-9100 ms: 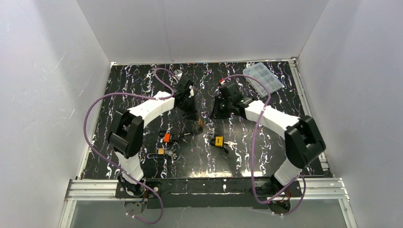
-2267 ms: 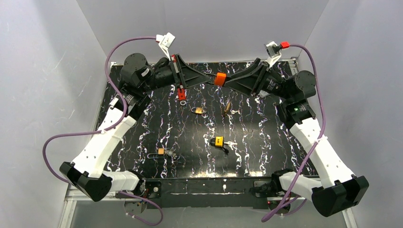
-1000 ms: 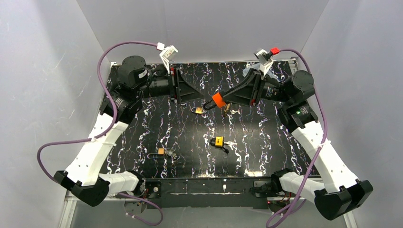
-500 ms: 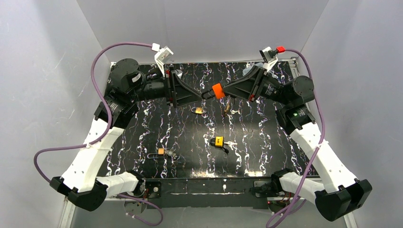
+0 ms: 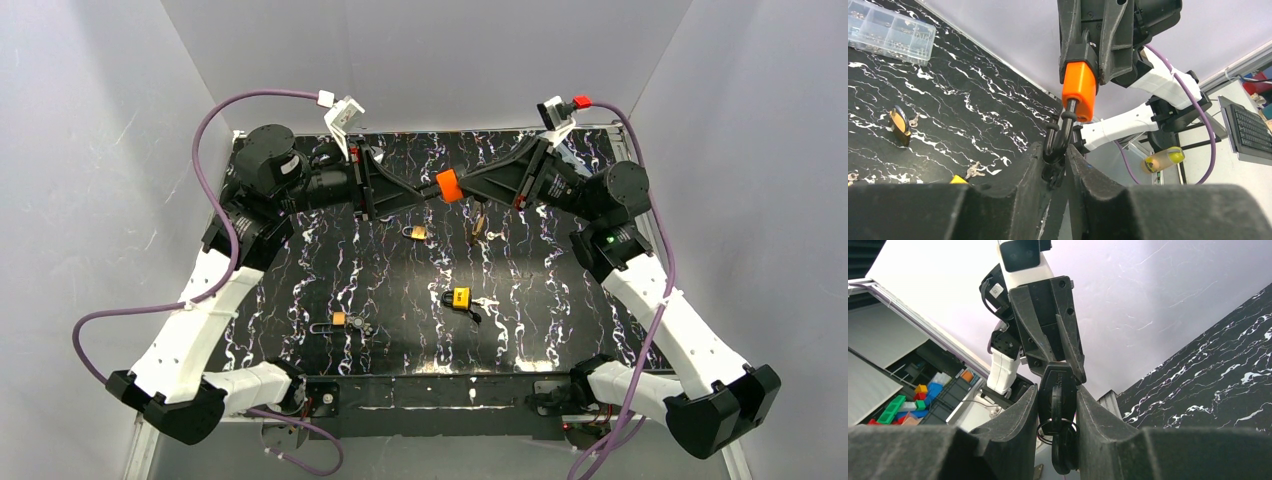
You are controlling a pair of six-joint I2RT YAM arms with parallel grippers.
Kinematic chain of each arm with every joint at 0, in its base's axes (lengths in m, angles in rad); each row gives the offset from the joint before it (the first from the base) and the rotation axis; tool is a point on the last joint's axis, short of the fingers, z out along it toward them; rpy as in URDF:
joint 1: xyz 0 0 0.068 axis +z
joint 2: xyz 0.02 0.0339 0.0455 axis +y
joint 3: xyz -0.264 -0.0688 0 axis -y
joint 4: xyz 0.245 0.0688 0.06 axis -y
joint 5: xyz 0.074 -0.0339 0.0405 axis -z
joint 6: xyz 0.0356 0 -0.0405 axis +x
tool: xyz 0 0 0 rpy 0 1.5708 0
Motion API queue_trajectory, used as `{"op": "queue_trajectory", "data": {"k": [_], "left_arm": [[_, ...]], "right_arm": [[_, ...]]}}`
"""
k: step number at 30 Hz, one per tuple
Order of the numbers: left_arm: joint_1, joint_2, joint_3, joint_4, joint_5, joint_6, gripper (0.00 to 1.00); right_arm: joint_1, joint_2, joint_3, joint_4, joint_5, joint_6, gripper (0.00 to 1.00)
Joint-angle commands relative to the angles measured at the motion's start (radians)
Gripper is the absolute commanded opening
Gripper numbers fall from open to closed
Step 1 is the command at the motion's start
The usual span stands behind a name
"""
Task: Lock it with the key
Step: Lock the lock.
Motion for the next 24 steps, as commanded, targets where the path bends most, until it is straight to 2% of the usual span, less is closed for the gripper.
{"op": "queue_trajectory", "data": {"k": [1, 5, 10, 24], "left_arm": [[-0.003, -0.031, -0.006, 0.030, -0.015, 0.012, 0.19], [-0.003, -0.031, -0.002, 0.032, -0.015, -0.010, 0.00], [-0.004, -0.008, 0.044, 0.035, 0.037, -0.069, 0.00], [-0.003, 0.019, 0.086, 0.044, 0.049, -0.107, 0.00]], "right_arm": [[0.011, -0.012, 0.038, 0.096, 0.041, 0.012, 0.01], [0.027, -0.006, 0.043, 0.065, 0.029, -0.040, 0.01], [0.042, -0.012, 0.065, -0.067, -0.006, -0.190, 0.01], [0.140, 0.026, 0.098, -0.182, -0.054, -0.316, 0.01]]}}
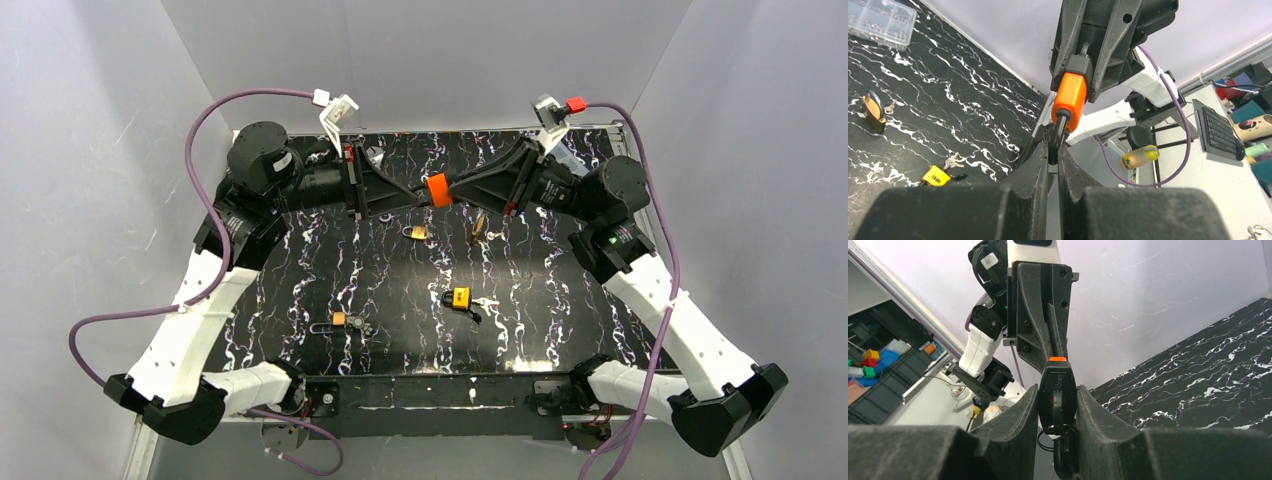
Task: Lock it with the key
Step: Lock the lock.
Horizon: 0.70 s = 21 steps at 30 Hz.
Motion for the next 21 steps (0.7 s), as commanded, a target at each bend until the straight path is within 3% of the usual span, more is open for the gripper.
{"op": "queue_trajectory", "data": {"k": [1, 21], "left_arm": [[-0.016, 0.021, 0.046, 0.093, 0.019, -0.026, 0.00], [-0.016, 0.038, 0.057, 0.092, -0.008, -0.021, 0.00]], "right_arm": [[0.074, 0.027, 0.033, -0.064, -0.065, -0.056, 0.01], [0.150, 0.055, 0.028, -0.131, -0.041, -0.113, 0.01]]}}
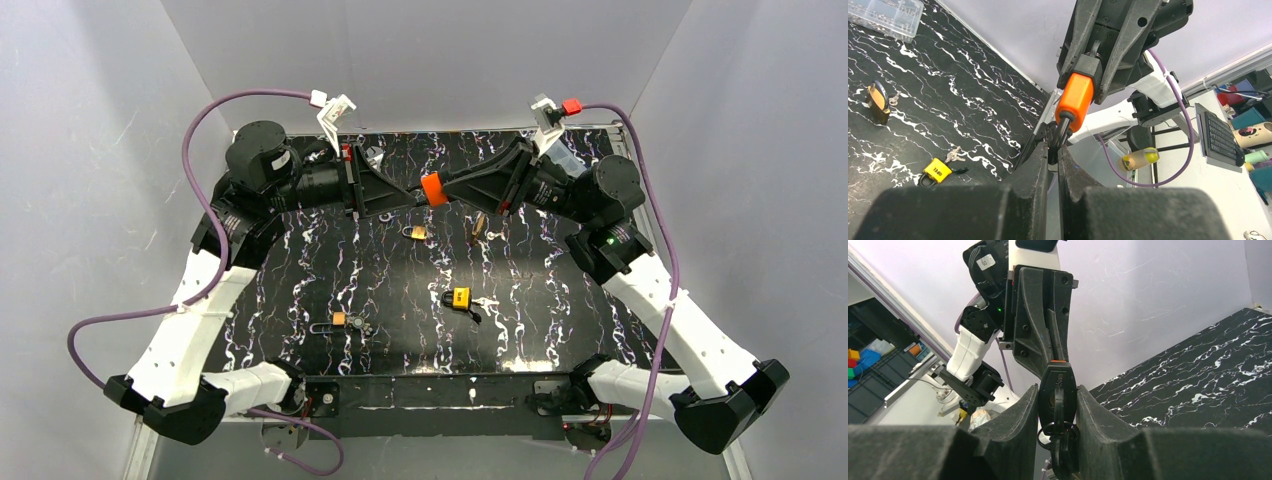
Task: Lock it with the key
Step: Lock the lock.
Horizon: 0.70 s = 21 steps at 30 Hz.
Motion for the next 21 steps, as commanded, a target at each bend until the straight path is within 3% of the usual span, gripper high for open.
{"op": "queue_trajectory", "data": {"k": [1, 21], "left_arm": [[-0.028, 0.034, 0.048, 0.130, -0.016, -0.014, 0.00], [-0.029, 0.047, 0.083, 0.151, -0.004, -0.040, 0.00]], "right_arm": [[0.090, 0.037, 0.009, -0.095, -0.106, -0.030, 0.01], [0.122, 0.052, 0.011, -0.170, -0.088, -0.097, 0.01]]}}
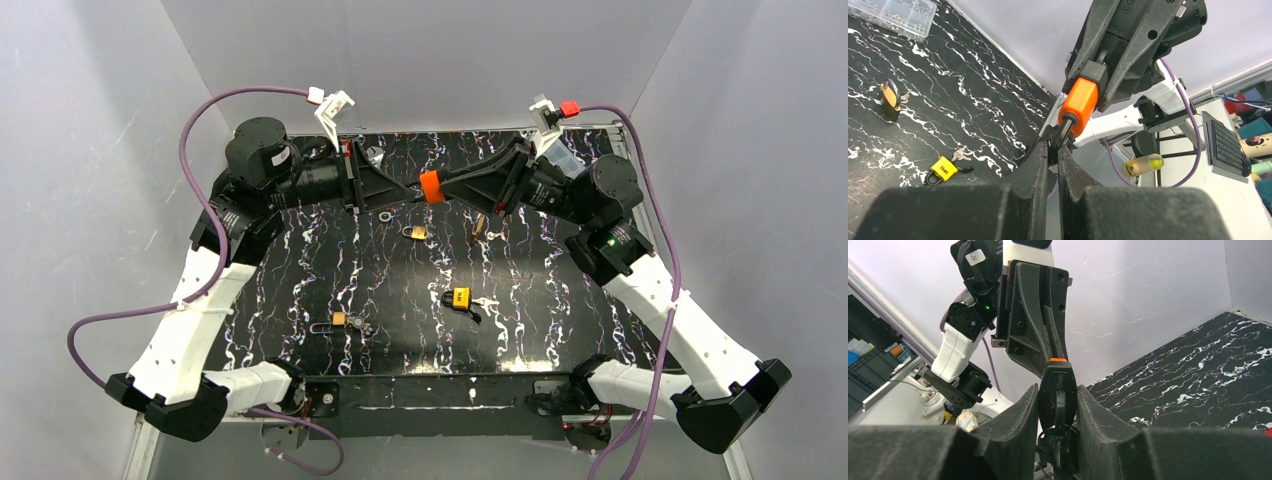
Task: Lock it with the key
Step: Lock the lock.
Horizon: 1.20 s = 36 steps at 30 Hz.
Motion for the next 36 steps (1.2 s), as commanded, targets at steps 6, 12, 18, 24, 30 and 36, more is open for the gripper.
{"op": "queue_trajectory", "data": {"k": [6, 12, 18, 24, 30, 36], "left_arm": [[-0.037, 0.032, 0.053, 0.185, 0.021, -0.049, 0.00], [-0.037, 0.034, 0.054, 0.193, 0.025, -0.055, 0.00], [-0.037, 0.037, 0.057, 0.203, 0.027, -0.062, 0.00], [-0.037, 0.039, 0.059, 0.204, 0.027, -0.064, 0.00], [-0.037, 0.042, 0.066, 0.204, 0.028, -0.064, 0.00], [-0.039, 0.050, 0.080, 0.204, 0.031, -0.064, 0.00]], "right_arm": [[0.102, 0.058, 0.002, -0.119, -0.141, -0.023, 0.01], [0.109, 0.066, 0.008, -0.128, -0.137, -0.030, 0.01], [0.117, 0.073, 0.014, -0.135, -0.136, -0.036, 0.01], [0.125, 0.081, 0.021, -0.146, -0.137, -0.045, 0.01], [0.129, 0.089, 0.026, -0.150, -0.140, -0.050, 0.01], [0.135, 0.094, 0.030, -0.161, -0.142, -0.060, 0.01]]}}
